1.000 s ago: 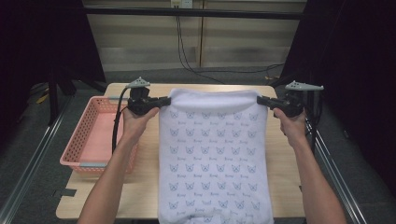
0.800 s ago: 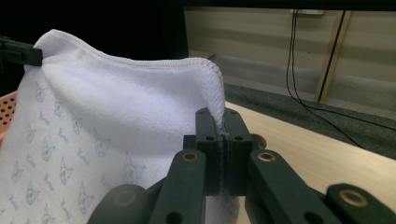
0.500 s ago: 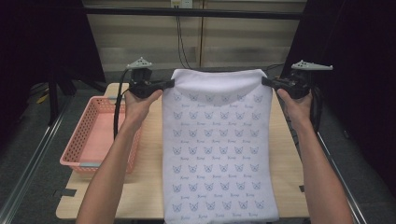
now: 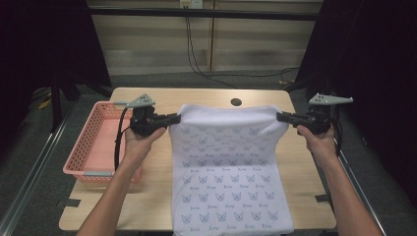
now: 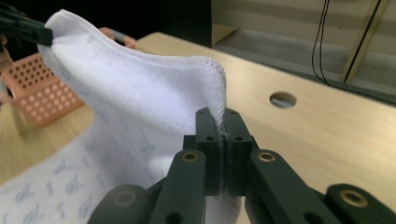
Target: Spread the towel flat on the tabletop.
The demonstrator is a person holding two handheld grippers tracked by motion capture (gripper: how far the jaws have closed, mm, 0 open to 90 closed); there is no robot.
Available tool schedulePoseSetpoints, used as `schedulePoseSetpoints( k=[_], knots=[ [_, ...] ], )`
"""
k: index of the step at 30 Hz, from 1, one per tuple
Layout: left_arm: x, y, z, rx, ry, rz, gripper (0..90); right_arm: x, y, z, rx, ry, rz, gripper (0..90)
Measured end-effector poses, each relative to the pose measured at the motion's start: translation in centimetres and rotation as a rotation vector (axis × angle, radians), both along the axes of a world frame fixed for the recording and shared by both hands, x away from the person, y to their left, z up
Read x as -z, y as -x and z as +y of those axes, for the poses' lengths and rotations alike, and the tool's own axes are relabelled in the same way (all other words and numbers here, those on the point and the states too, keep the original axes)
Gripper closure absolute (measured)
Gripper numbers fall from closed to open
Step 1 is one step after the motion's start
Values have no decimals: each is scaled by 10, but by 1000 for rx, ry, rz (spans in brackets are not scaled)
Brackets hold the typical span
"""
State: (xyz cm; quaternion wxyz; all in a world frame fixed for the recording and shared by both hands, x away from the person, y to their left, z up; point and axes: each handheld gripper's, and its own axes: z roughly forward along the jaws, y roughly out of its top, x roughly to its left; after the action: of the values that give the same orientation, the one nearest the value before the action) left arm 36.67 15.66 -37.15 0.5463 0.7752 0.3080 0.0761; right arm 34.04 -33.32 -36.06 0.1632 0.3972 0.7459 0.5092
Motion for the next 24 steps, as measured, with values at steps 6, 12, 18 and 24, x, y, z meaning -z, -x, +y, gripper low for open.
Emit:
schedulePoseSetpoints(
  k=[6, 12, 18, 24],
  knots=[
    [28, 47, 2, 54, -41, 52, 858, 19, 43, 0, -47, 12, 44, 877],
    [51, 87, 9, 102, -21, 134, 857, 48, 94, -1, -85, 28, 128, 877],
    [70, 115, 5, 123, -81, 188, 856, 77, 130, 0, -98, 62, 206, 877],
    [101, 127, 4, 127, -166, 275, 856, 106, 135, 6, -114, 102, 291, 877]
  ],
)
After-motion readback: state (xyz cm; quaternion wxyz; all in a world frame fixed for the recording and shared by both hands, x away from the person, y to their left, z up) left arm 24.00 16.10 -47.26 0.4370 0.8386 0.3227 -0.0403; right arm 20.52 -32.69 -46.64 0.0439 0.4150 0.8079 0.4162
